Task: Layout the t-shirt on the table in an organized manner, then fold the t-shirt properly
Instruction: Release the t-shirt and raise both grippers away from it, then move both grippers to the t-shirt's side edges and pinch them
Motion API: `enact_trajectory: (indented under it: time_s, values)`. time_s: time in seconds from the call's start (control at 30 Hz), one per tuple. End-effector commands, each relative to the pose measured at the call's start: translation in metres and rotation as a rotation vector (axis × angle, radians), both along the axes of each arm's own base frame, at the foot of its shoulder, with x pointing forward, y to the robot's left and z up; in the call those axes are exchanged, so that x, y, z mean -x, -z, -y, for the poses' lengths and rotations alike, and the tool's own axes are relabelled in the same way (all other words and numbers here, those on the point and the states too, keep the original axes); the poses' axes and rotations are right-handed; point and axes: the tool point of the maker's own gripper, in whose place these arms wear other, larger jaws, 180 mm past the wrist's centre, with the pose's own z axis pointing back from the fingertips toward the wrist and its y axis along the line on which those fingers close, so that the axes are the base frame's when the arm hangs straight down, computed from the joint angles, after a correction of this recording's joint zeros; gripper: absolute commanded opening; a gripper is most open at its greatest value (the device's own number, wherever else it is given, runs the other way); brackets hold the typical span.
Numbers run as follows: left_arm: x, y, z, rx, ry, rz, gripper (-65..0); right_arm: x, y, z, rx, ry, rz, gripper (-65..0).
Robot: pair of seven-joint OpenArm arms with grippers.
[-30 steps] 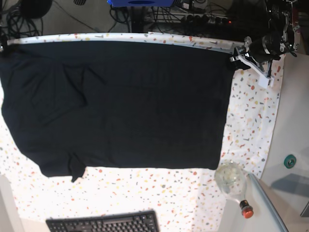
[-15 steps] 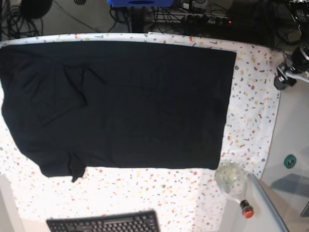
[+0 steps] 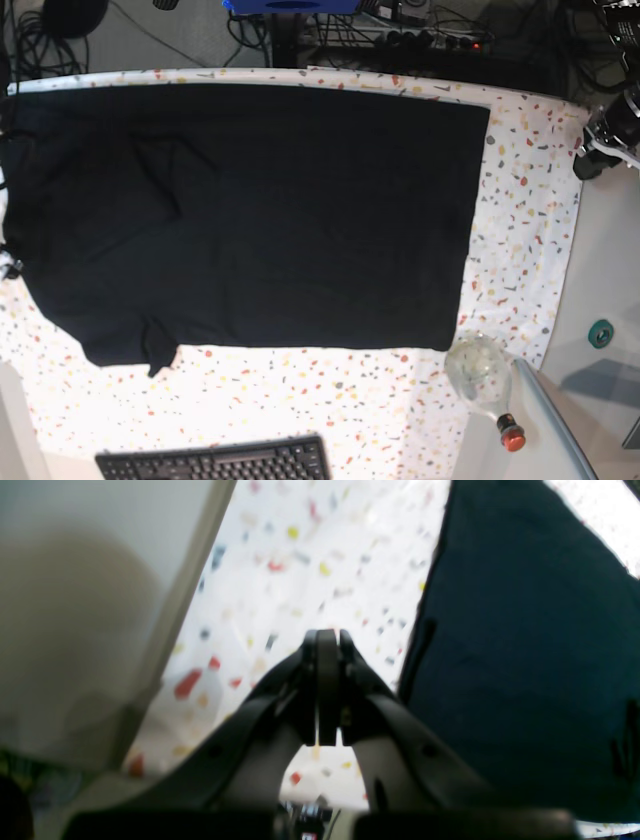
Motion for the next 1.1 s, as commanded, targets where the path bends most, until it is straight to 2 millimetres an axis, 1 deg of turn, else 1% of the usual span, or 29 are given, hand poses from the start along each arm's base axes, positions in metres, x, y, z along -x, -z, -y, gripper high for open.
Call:
enact_trajectory:
  time_s: [0.0,0.07,0.2,0.27,0.33,0.47,0.5,0.53,0.57,0.6,0.63,0.67,0.8,0.9,0.97,1.07]
  values:
    - [-0.007,-0.013,-0.009,-0.021,0.004,0.04,-65.0,-0.012,-0.017,0.013,0.032,0.025,0.055,-26.4]
    - [-0.006,-0.011,-0.009,-0.017,0.001,0.036,-65.0,-0.007,-0.014,0.019,0.053,0.062,0.039,-26.1]
    - [-0.008,-0.01,-0.007,-0.012,0.005,0.037,-65.0,-0.008,-0.009,0.012,0.07,0.028,0.009,-26.1]
    - [-0.009,-0.01,-0.005,-0.009,0.006,0.04,-65.0,0.002,0.005,0.006,0.058,0.028,-0.04,-26.1]
    - [-0.01,-0.011,-0.005,-0.012,0.009,0.043,-65.0,0.013,0.017,0.005,0.051,0.056,-0.08,-26.1]
    - [-0.009,-0.012,-0.006,-0.017,0.011,0.039,-65.0,0.023,0.03,0.0,0.039,0.069,-0.085,-26.7]
    - [-0.009,-0.012,-0.006,-0.017,0.011,0.039,-65.0,0.024,0.031,0.0,0.039,0.071,-0.082,-27.2]
    - [-0.009,-0.012,-0.007,-0.018,0.012,0.039,-65.0,0.024,0.032,-0.001,0.038,0.069,-0.08,-30.2]
    - [-0.008,-0.012,-0.007,-0.018,0.012,0.038,-65.0,0.026,0.033,0.0,0.041,0.069,-0.082,-36.6]
    - [-0.008,-0.012,-0.007,-0.018,0.012,0.038,-65.0,0.025,0.03,0.002,0.049,0.071,-0.071,-45.9]
    - [-0.008,-0.012,-0.007,-0.018,0.012,0.038,-65.0,0.02,0.025,0.004,0.061,0.067,-0.052,-57.2]
    - [-0.008,-0.012,-0.007,-0.018,0.012,0.038,-65.0,0.012,0.02,0.001,0.064,0.054,-0.027,-65.0]
    - [-0.01,-0.012,-0.006,-0.017,0.011,0.043,-65.0,0.007,0.003,-0.003,0.072,0.01,0.033,-65.0]
    - [-0.01,-0.012,-0.007,-0.017,0.01,0.042,-65.0,0.014,-0.014,-0.01,0.093,-0.035,0.034,-65.0]
    - [-0.01,-0.012,-0.007,-0.017,0.007,0.04,-65.0,0.025,-0.025,-0.017,0.119,-0.063,0.015,-65.0]
    - [-0.008,-0.008,-0.009,-0.056,0.018,0.009,-65.0,0.041,-0.044,-0.036,0.172,-0.105,-0.009,-65.0]
